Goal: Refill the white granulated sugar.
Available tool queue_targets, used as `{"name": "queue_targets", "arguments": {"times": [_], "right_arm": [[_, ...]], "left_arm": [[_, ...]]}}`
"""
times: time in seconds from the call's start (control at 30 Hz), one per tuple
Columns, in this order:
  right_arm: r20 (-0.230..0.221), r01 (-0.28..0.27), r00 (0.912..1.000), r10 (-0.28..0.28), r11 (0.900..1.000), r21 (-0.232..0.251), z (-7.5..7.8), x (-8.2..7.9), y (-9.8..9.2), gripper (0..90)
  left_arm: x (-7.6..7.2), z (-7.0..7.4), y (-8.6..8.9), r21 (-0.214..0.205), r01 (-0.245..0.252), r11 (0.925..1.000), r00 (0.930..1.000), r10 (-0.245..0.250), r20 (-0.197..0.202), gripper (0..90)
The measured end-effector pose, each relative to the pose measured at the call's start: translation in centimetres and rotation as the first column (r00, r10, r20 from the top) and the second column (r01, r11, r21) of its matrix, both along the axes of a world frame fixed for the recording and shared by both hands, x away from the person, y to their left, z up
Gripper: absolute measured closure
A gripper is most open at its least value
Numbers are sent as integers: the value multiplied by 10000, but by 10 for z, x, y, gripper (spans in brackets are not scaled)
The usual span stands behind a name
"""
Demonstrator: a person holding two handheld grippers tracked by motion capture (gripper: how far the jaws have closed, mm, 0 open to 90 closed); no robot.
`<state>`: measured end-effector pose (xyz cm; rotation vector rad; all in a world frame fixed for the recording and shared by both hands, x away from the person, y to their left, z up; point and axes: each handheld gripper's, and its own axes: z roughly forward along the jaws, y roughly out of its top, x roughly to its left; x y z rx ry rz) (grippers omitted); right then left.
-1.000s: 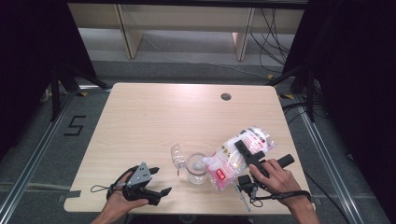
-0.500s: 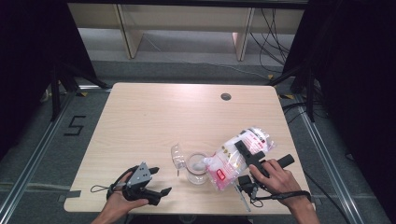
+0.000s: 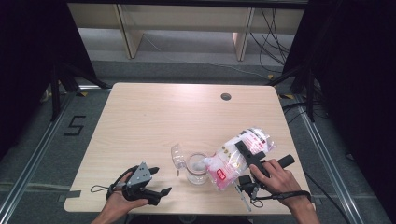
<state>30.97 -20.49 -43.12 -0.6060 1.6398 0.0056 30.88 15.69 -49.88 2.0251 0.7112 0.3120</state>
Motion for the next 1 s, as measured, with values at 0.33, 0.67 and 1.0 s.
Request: {"name": "queue_targets", "arguments": {"times": [0.33, 0.67, 1.0], "right_arm": [[-207, 317, 9993, -313, 9993, 214, -2, -2, -1, 510], [-39, 5, 10000, -5, 10000, 6, -1, 0, 0, 512], [-45, -14, 10000, 14, 10000, 41, 0, 0, 0, 514]], "left_arm": [[0, 0, 0, -53, 15, 10000, 10000, -15, -12, 155], [0, 0, 0, -60, 15, 10000, 10000, -15, -23, 155], [0, 0, 0, -24, 17, 10000, 10000, -17, -1, 155]]}}
